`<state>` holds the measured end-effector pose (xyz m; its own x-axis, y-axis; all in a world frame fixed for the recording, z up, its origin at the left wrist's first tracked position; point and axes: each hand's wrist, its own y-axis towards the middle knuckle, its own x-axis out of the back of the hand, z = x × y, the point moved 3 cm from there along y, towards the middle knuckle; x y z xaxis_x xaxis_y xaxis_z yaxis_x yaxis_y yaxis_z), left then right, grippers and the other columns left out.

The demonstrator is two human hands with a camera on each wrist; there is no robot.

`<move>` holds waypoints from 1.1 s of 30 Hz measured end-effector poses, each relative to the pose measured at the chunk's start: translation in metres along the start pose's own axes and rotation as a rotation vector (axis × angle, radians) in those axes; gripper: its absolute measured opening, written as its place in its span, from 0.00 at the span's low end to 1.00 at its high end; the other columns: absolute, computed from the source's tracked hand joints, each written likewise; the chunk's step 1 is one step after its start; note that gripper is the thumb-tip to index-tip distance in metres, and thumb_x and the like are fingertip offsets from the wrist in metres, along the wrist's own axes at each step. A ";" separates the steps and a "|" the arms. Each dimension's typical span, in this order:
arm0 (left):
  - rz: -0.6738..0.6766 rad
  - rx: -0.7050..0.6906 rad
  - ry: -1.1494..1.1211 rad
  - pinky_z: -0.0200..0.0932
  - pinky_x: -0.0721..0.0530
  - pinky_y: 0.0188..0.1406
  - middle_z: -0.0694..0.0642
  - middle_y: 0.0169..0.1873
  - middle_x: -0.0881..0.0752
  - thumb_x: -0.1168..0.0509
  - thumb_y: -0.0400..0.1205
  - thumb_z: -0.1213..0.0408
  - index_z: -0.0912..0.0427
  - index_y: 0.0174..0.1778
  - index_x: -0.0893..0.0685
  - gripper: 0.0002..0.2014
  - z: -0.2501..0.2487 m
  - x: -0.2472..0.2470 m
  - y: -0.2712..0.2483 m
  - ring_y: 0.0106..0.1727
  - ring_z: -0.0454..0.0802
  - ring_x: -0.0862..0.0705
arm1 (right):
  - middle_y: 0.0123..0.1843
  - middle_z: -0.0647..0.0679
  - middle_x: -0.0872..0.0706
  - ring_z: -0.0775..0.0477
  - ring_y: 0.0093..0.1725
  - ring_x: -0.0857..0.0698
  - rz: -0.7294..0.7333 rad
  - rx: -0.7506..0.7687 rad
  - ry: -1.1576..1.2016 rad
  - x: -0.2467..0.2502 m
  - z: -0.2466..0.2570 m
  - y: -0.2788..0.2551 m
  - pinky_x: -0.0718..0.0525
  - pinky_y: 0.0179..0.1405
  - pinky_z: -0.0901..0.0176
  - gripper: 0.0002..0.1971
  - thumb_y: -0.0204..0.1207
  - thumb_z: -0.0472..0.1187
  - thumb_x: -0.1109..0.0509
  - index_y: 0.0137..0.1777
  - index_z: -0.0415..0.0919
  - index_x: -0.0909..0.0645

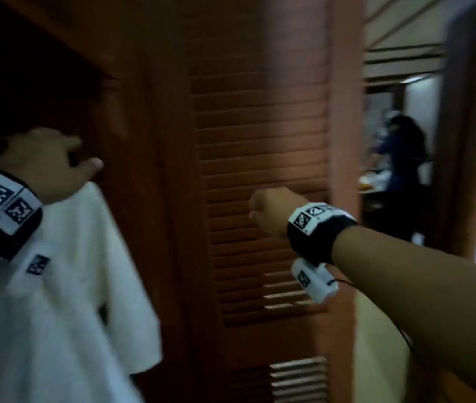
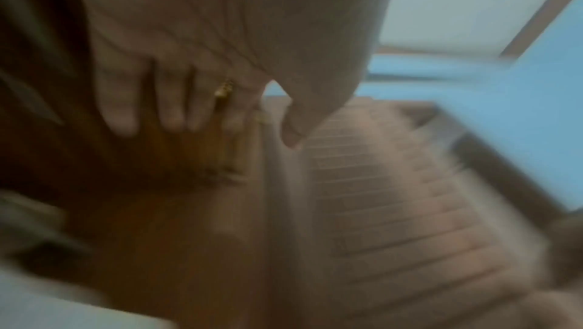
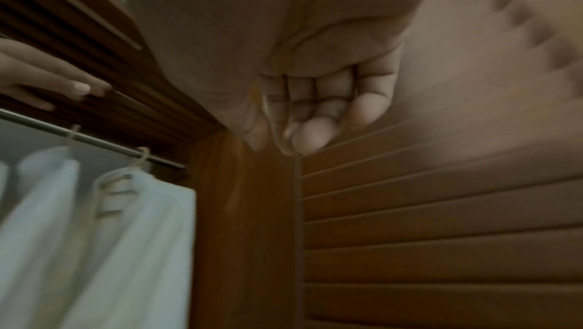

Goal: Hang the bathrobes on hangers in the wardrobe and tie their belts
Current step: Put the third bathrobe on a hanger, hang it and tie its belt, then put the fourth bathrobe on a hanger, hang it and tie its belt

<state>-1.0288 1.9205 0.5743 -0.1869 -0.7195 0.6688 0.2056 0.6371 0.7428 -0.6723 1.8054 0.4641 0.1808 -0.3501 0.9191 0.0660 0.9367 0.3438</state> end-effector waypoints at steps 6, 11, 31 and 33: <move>0.477 -0.455 -0.460 0.46 0.20 0.55 0.55 0.50 0.13 0.32 0.78 0.49 0.50 0.59 0.14 0.16 -0.337 -0.067 -0.099 0.52 0.54 0.15 | 0.53 0.54 0.17 0.47 0.52 0.17 -0.121 -0.463 -0.047 0.064 -0.199 -0.194 0.20 0.52 0.58 0.12 0.78 0.52 0.36 0.59 0.52 0.19; 0.698 -0.910 -0.634 0.43 0.24 0.56 0.53 0.60 0.13 0.35 0.80 0.47 0.53 0.61 0.14 0.19 -0.621 -0.067 -0.249 0.59 0.54 0.16 | 0.48 0.53 0.14 0.46 0.47 0.15 -0.159 -0.956 -0.103 0.091 -0.336 -0.455 0.15 0.52 0.53 0.11 0.76 0.53 0.35 0.56 0.55 0.19; 1.023 -2.085 -0.987 0.37 0.26 0.51 0.51 0.62 0.14 0.35 0.82 0.50 0.52 0.62 0.15 0.15 -1.119 0.355 -0.922 0.59 0.51 0.15 | 0.42 0.53 0.14 0.48 0.44 0.15 -0.390 -2.181 -0.135 0.173 -0.323 -1.276 0.16 0.47 0.55 0.06 0.78 0.49 0.34 0.50 0.52 0.17; 1.051 -2.136 -0.970 0.38 0.25 0.52 0.51 0.61 0.14 0.34 0.81 0.50 0.51 0.60 0.15 0.15 -1.145 0.372 -0.961 0.60 0.51 0.16 | 0.41 0.53 0.13 0.49 0.42 0.15 -0.416 -2.219 -0.119 0.174 -0.330 -1.313 0.14 0.47 0.54 0.04 0.78 0.49 0.34 0.48 0.54 0.18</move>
<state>-0.1963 0.7241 0.0757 0.4888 0.0829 0.8684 0.5188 -0.8279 -0.2130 -0.4034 0.5152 0.1088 -0.1642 -0.3832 0.9089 0.7266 -0.6702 -0.1513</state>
